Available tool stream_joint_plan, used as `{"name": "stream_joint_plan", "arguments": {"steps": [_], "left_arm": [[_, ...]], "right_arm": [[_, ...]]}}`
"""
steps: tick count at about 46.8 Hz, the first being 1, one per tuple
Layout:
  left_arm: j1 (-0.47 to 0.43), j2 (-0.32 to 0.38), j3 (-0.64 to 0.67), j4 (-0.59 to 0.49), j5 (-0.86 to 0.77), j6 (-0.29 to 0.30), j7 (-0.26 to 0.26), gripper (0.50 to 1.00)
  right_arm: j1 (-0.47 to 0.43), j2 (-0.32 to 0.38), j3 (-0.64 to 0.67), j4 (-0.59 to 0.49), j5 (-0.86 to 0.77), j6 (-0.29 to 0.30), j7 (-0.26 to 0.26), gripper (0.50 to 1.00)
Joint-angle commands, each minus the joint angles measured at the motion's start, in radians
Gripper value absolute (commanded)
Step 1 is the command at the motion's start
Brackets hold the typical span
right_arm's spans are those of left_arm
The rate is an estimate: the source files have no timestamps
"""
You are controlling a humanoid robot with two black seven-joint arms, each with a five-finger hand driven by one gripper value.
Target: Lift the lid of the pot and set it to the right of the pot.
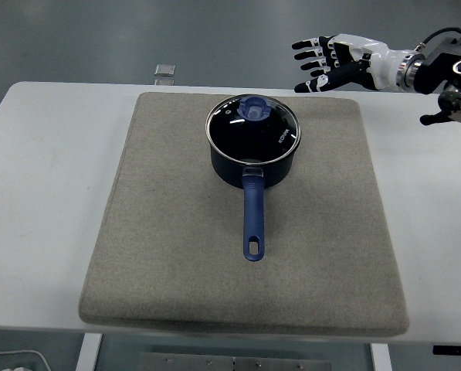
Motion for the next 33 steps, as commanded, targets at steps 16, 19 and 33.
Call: {"name": "stream_joint_plan", "arguments": {"steps": [16,19,33], "left_arm": [[0.000,0.000,0.000,0.000,0.000,0.000,0.000,1.000],[0.000,0.000,0.000,0.000,0.000,0.000,0.000,1.000],[0.000,0.000,0.000,0.000,0.000,0.000,0.000,1.000]], "right_arm": [[0.136,0.047,-0.137,0.050,-0.228,0.008,0.000,0.928],[0.156,0.065,-0.167,0.050,-0.228,0.007,0.000,0.928],[0.212,0.137,-0.271,0.038,-0.252,-0.003,-0.003,0.928]]}}
